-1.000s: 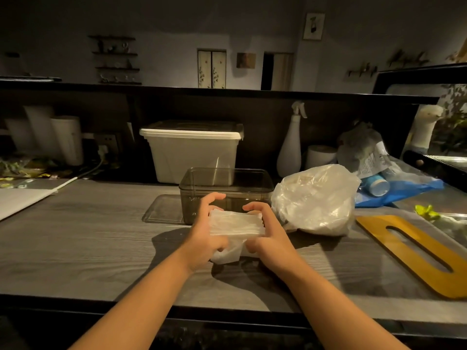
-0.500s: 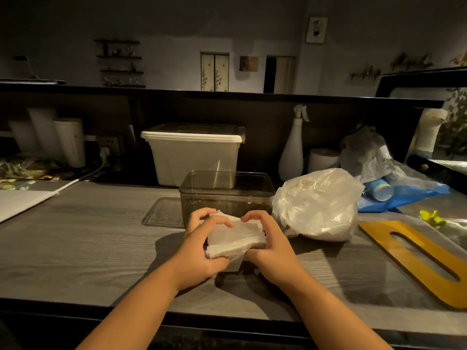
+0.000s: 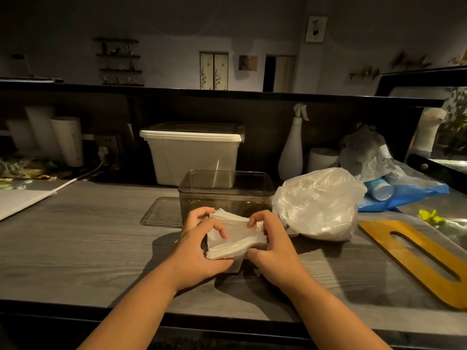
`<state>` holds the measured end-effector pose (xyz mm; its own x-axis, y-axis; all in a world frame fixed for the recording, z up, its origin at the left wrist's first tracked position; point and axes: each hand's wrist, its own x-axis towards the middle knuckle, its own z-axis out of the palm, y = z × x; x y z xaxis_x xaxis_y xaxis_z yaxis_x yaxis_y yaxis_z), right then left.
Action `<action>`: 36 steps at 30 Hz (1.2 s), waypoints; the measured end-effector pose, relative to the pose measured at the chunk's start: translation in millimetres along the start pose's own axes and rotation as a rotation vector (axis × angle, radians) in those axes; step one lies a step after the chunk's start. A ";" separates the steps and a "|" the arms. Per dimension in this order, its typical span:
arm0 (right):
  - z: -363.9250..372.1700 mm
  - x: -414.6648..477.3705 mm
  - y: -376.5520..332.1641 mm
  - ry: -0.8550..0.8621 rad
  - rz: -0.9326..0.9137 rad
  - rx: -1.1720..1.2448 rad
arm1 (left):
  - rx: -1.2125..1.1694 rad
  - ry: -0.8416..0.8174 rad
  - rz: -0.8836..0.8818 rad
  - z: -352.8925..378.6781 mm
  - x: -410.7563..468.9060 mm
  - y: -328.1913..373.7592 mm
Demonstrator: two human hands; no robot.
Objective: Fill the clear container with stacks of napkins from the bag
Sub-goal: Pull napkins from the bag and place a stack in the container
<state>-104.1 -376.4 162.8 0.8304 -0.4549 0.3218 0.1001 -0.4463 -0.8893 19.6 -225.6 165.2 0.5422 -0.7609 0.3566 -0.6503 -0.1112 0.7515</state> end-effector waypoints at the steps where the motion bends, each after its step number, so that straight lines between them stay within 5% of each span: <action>1: 0.0 0.2 2.5 -0.001 0.017 0.000 | -0.012 -0.014 -0.013 -0.3 -0.2 1.6; 8: 0.1 0.1 2.0 0.007 -0.027 -0.130 | -0.171 -0.053 -0.100 -2.3 3.2 6.7; 16: -1.9 -0.8 -5.5 -0.061 0.010 0.010 | -0.119 -0.062 -0.052 -2.8 4.6 0.5; 25: -1.8 1.8 -9.4 0.013 0.038 0.016 | -0.205 0.156 -0.005 1.3 9.9 -7.1; 29: -1.1 1.4 -9.4 0.021 0.049 -0.056 | -0.102 0.291 0.071 3.1 5.6 -1.8; 33: -0.9 1.4 -9.9 0.031 0.056 -0.077 | 0.127 0.096 0.100 9.8 -2.1 4.3; 36: -0.7 1.3 -11.9 0.033 0.038 -0.106 | 0.396 0.108 0.183 18.8 3.6 7.7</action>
<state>-104.6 -372.2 174.0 0.8139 -0.4971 0.3008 0.0094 -0.5063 -0.8623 6.6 -241.2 161.8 0.4378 -0.7220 0.5357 -0.8829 -0.2330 0.4075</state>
